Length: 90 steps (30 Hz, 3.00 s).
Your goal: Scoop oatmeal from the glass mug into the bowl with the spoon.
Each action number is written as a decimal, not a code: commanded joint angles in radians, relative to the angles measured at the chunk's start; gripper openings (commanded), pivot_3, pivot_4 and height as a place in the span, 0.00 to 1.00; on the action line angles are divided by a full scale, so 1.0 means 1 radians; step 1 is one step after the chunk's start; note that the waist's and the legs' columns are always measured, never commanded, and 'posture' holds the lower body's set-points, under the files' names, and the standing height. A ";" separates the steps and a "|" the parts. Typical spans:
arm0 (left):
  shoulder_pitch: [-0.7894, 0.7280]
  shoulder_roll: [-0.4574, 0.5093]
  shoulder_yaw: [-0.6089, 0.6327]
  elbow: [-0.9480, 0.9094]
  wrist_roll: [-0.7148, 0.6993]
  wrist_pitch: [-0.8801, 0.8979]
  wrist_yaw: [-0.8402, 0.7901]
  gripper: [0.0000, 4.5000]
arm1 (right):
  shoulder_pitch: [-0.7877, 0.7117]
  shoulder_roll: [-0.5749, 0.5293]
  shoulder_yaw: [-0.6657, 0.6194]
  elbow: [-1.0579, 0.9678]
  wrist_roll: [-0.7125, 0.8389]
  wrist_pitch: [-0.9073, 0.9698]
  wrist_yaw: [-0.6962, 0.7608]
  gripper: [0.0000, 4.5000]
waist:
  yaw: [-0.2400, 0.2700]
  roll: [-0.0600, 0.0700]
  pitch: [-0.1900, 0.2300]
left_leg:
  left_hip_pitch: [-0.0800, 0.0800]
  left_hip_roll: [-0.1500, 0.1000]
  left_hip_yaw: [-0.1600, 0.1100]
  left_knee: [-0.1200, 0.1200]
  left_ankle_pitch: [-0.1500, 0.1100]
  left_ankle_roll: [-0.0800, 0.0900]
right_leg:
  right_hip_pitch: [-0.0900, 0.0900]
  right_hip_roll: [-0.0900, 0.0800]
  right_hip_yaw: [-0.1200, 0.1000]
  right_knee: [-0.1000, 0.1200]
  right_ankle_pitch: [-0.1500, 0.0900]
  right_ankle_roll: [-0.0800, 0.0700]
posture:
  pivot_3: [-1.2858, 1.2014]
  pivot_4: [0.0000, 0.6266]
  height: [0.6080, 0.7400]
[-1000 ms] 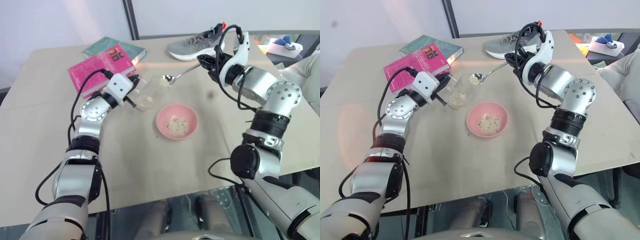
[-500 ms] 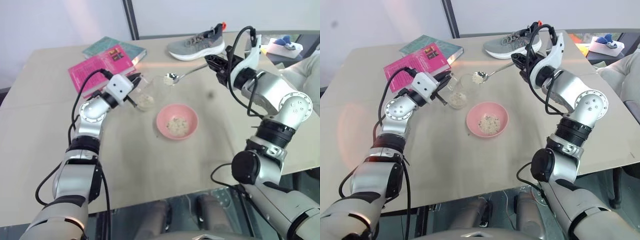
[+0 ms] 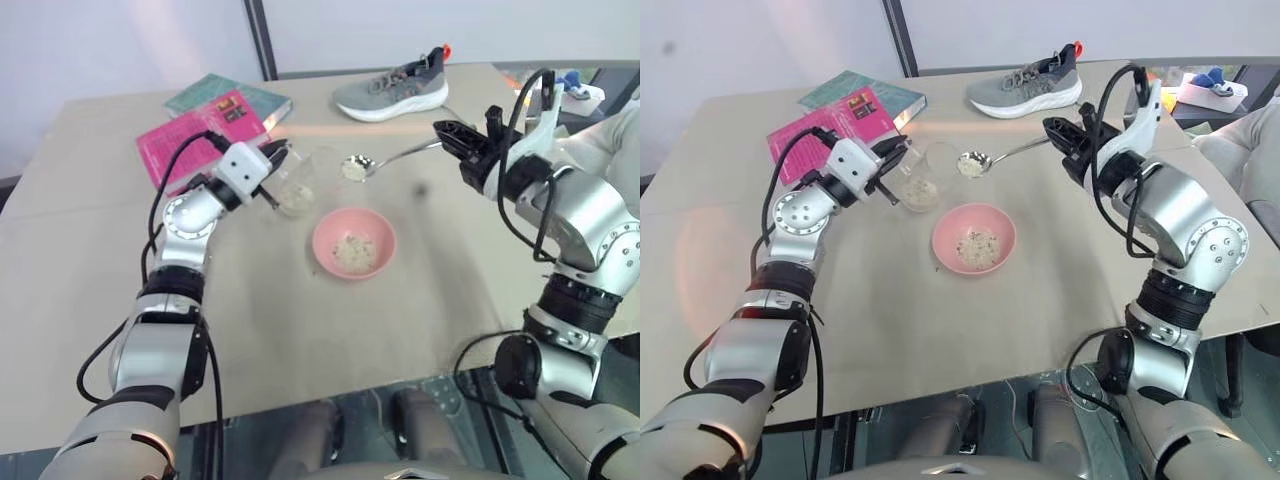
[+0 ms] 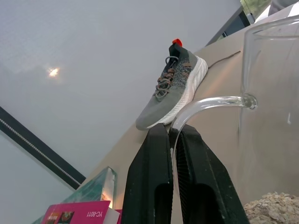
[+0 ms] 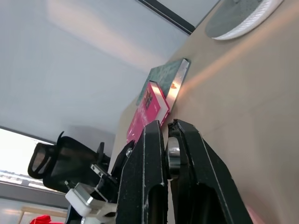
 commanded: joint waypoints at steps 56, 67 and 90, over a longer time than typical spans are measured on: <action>0.350 -0.014 0.111 -0.566 -0.178 0.274 0.082 0.00 | -0.124 -0.031 0.569 -0.012 -0.910 -0.219 0.956 0.16 | 0.028 -0.002 -0.001 | 0.000 0.000 0.000 0.002 0.000 0.000 | 0.001 0.000 -0.005 -0.002 0.000 0.000 | 0.52 0.24 1.00; 0.427 -0.117 0.193 -0.578 -0.277 0.366 0.178 0.00 | -0.095 -0.064 0.583 -0.083 -1.071 -0.279 1.124 0.99 | 0.029 -0.002 -0.001 | 0.000 0.000 -0.001 0.002 0.000 0.000 | 0.001 0.000 -0.006 -0.003 0.000 0.000 | 0.52 0.24 1.00; 0.543 -0.227 0.322 -0.441 -0.387 0.342 0.259 0.16 | 0.384 -0.407 0.409 -0.509 -1.133 -0.364 1.344 1.00 | 0.029 -0.002 -0.001 | 0.000 0.000 -0.001 0.002 0.000 0.000 | 0.001 0.000 -0.005 -0.002 0.000 0.000 | 0.52 0.00 1.00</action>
